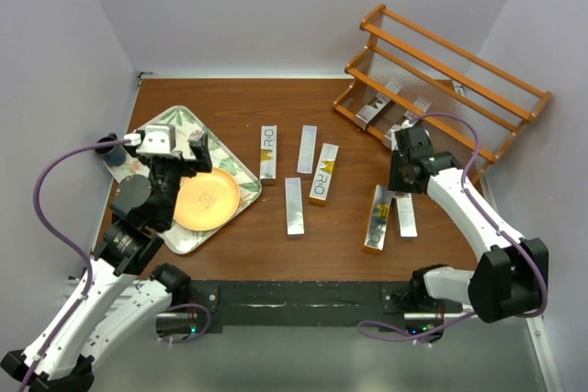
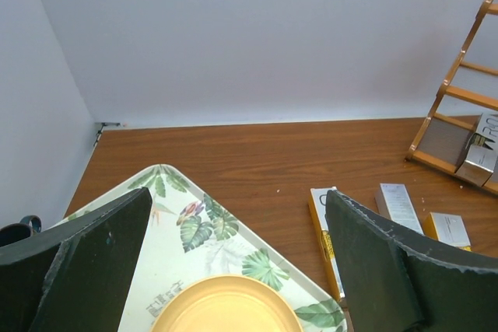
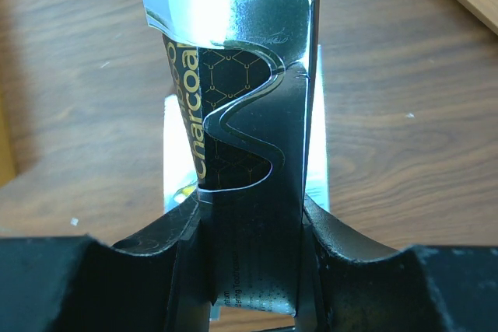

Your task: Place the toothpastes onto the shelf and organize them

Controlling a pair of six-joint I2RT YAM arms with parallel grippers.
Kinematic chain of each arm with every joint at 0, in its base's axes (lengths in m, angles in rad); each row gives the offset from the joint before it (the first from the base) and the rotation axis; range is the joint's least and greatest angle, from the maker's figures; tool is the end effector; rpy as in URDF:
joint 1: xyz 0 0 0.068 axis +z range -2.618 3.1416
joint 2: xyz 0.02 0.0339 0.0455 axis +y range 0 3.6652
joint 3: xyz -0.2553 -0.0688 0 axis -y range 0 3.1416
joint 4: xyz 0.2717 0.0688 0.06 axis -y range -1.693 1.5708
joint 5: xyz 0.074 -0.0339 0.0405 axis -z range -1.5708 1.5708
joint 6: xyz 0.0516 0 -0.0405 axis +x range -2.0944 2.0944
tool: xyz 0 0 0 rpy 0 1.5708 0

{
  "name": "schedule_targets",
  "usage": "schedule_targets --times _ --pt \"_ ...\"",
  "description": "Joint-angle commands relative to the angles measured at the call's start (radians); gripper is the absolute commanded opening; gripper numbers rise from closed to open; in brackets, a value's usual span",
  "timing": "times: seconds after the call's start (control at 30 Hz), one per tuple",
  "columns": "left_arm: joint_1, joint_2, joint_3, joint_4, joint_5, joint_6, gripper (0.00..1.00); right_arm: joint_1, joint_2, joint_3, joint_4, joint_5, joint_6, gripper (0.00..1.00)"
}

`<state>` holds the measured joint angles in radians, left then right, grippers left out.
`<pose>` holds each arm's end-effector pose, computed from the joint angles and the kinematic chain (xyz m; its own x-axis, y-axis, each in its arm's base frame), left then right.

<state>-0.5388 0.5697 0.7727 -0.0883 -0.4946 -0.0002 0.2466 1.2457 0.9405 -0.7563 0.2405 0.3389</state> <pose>0.1651 -0.0701 0.3784 0.0982 -0.0589 -0.9934 0.0469 0.9974 -0.0545 0.2708 0.0555 0.2226 -0.8399 0.1215 -0.5290 0.1641 0.9859 -0.0340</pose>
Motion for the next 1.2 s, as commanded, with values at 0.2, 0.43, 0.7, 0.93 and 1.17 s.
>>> schedule_targets --times 0.2,0.43,0.7,0.93,1.17 --pt "-0.018 -0.077 -0.041 0.073 -0.009 -0.011 1.0 -0.141 0.083 0.023 0.095 0.069 0.121 0.18" --pt "-0.044 -0.096 -0.052 0.107 -0.032 -0.004 1.0 -0.196 0.112 0.02 0.181 0.12 0.21 0.2" --pt "-0.049 -0.099 -0.058 0.111 -0.036 -0.004 1.0 -0.227 0.159 0.037 0.261 0.193 0.276 0.25" --pt "-0.052 -0.099 -0.062 0.114 -0.036 -0.004 1.0 -0.245 0.184 0.034 0.333 0.244 0.285 0.31" --pt "-0.053 -0.099 -0.066 0.114 -0.038 0.022 1.0 -0.3 0.253 0.073 0.354 0.233 0.269 0.4"
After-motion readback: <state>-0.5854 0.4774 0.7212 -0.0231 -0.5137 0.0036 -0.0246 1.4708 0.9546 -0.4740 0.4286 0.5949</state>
